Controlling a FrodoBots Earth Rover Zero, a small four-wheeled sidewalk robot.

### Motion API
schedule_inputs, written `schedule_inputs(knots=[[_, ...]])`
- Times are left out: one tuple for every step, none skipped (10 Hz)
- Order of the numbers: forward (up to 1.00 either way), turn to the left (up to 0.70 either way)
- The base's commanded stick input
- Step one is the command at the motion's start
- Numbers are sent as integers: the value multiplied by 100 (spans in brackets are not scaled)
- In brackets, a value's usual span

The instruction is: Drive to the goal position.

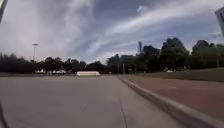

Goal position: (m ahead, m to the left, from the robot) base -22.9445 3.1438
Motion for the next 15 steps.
schedule_inputs(knots=[[100,0],[100,0],[100,0],[100,0],[100,0],[100,0],[100,0],[100,0],[100,0],[100,0],[100,0],[100,0],[100,0],[100,0],[100,0]])
